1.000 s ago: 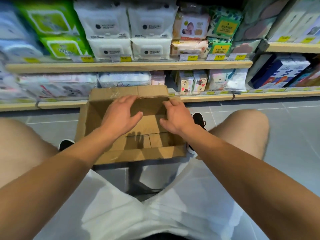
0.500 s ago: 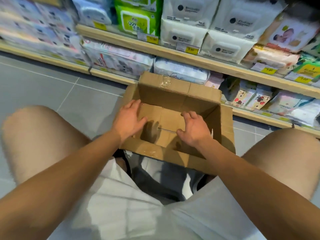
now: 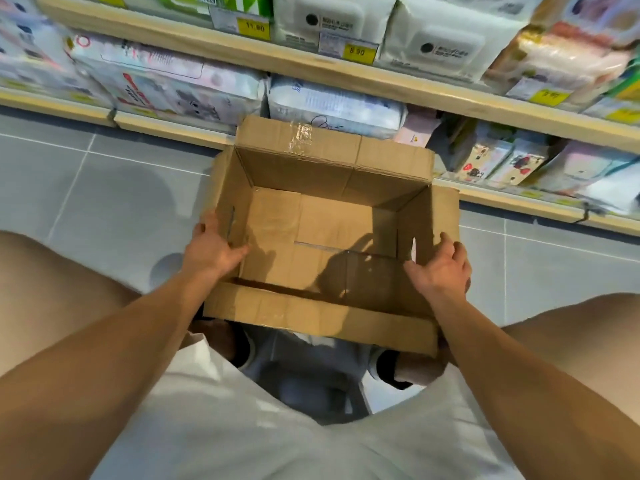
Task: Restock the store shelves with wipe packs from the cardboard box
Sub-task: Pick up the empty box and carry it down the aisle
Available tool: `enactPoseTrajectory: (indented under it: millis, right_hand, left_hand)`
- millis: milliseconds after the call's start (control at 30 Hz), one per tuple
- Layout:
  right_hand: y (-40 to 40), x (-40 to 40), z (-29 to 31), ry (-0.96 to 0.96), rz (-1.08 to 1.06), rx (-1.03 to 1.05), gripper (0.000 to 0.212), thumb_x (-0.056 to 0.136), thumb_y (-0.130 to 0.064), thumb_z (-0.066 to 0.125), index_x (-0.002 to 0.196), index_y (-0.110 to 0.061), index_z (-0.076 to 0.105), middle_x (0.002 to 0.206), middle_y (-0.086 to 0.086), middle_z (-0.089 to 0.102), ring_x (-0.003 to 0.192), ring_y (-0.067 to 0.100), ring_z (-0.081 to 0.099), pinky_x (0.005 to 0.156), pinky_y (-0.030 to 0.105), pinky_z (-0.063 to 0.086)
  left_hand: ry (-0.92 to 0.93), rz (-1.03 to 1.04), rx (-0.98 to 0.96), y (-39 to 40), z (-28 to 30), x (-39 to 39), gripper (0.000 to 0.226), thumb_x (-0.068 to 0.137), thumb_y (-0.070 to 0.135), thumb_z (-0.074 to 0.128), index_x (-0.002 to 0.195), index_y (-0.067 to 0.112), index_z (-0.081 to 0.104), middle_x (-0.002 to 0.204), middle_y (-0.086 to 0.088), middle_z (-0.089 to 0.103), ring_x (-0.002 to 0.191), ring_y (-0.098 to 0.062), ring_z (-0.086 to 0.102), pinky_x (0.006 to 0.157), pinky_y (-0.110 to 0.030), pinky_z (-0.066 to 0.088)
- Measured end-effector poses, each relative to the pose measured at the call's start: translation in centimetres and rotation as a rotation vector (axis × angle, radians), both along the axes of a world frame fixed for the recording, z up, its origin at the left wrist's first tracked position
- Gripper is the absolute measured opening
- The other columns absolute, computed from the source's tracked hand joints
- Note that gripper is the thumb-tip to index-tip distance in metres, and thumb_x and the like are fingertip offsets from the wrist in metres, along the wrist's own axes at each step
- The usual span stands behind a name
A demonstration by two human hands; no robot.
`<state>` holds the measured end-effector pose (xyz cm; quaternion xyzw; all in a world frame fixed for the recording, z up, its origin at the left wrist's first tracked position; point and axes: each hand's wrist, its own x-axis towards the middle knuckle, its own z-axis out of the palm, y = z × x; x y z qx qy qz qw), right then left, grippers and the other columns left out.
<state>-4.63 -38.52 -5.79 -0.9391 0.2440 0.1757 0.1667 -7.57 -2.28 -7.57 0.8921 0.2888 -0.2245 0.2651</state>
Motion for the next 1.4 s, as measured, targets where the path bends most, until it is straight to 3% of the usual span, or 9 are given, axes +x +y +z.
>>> enactPoseTrajectory:
  millis: [100, 267, 467, 667, 800, 967, 1200, 1400]
  right_hand:
    - [-1.1, -0.2, -1.6, 0.096, -0.146, 0.158, 0.097, 0.082, -0.037, 0.074, 0.152, -0.032, 0.008, 0.158, 0.005, 0.017, 0.138, 0.039, 0.030, 0.107, 0.054, 0.039]
    - [-1.3, -1.0, -3.0, 0.110, -0.118, 0.340, 0.106, 0.080, -0.021, 0.078, 0.153, -0.035, 0.003, 0.155, 0.005, 0.029, 0.136, 0.036, 0.038, 0.104, 0.048, 0.041]
    - [-1.4, 0.2, -1.9, 0.024, 0.043, 0.132, 0.099, 0.083, -0.034, 0.073, 0.149, -0.048, 0.000, 0.146, 0.008, 0.039, 0.124, 0.042, 0.045, 0.093, 0.057, 0.048]
    - [-0.4, 1.5, -1.9, -0.044, 0.145, 0.104, 0.082, 0.095, -0.015, 0.056, 0.147, -0.053, 0.005, 0.133, 0.008, 0.049, 0.117, 0.039, 0.052, 0.095, 0.054, 0.050]
    - [0.2, 1.6, -0.4, -0.050, 0.127, 0.079, 0.079, 0.097, -0.008, 0.048, 0.147, -0.054, 0.007, 0.131, 0.007, 0.052, 0.115, 0.039, 0.054, 0.092, 0.051, 0.052]
    - [0.7, 0.3, 6.3, 0.023, 0.089, 0.148, 0.075, 0.098, -0.001, 0.043, 0.149, -0.049, 0.017, 0.129, 0.010, 0.053, 0.114, 0.039, 0.055, 0.099, 0.049, 0.046]
    - [2.9, 0.5, 21.8, 0.064, 0.094, 0.139, 0.070, 0.099, -0.005, 0.043, 0.149, -0.048, 0.018, 0.137, 0.009, 0.049, 0.122, 0.039, 0.052, 0.100, 0.051, 0.045]
    - [4.0, 0.6, 35.0, 0.065, 0.105, 0.073, 0.073, 0.098, -0.001, 0.041, 0.149, -0.049, 0.018, 0.134, 0.010, 0.051, 0.120, 0.039, 0.053, 0.098, 0.049, 0.047]
  left_hand:
    - [0.015, 0.042, -0.046, 0.3, -0.7, 0.5, 0.104, 0.077, 0.049, 0.073, 0.150, 0.033, 0.000, 0.148, -0.015, 0.036, 0.126, -0.040, 0.046, 0.100, -0.050, 0.041]
    - [-0.008, 0.011, -0.088, 0.8, -0.7, 0.5, 0.105, 0.077, 0.042, 0.075, 0.152, 0.031, 0.001, 0.146, -0.014, 0.042, 0.128, -0.040, 0.044, 0.106, -0.050, 0.037]
    - [-0.099, -0.137, 0.103, 1.2, 0.2, -0.1, 0.099, 0.078, 0.041, 0.074, 0.150, 0.038, 0.007, 0.134, -0.008, 0.056, 0.111, -0.037, 0.059, 0.093, -0.047, 0.049]
    - [-0.162, -0.113, 0.188, 3.4, -0.1, -0.2, 0.076, 0.091, 0.029, 0.061, 0.149, 0.042, 0.015, 0.112, -0.005, 0.067, 0.080, -0.027, 0.065, 0.078, -0.039, 0.056]
    - [-0.203, -0.076, 0.154, 3.9, 1.9, 0.9, 0.065, 0.094, 0.027, 0.057, 0.148, 0.041, 0.022, 0.111, -0.004, 0.068, 0.081, -0.027, 0.066, 0.080, -0.037, 0.055]
    - [-0.112, -0.153, 0.184, 5.7, 8.9, -1.0, 0.068, 0.092, 0.033, 0.059, 0.148, 0.042, 0.021, 0.109, -0.008, 0.068, 0.083, -0.030, 0.066, 0.083, -0.044, 0.056]
    - [-0.091, -0.093, 0.158, 7.0, 23.5, -2.5, 0.065, 0.096, 0.031, 0.053, 0.147, 0.049, 0.017, 0.116, -0.010, 0.067, 0.089, -0.033, 0.067, 0.084, -0.048, 0.056]
    - [-0.108, -0.075, 0.132, 8.1, 35.1, -3.9, 0.063, 0.095, 0.032, 0.054, 0.147, 0.044, 0.022, 0.119, -0.007, 0.066, 0.096, -0.035, 0.066, 0.089, -0.047, 0.052]
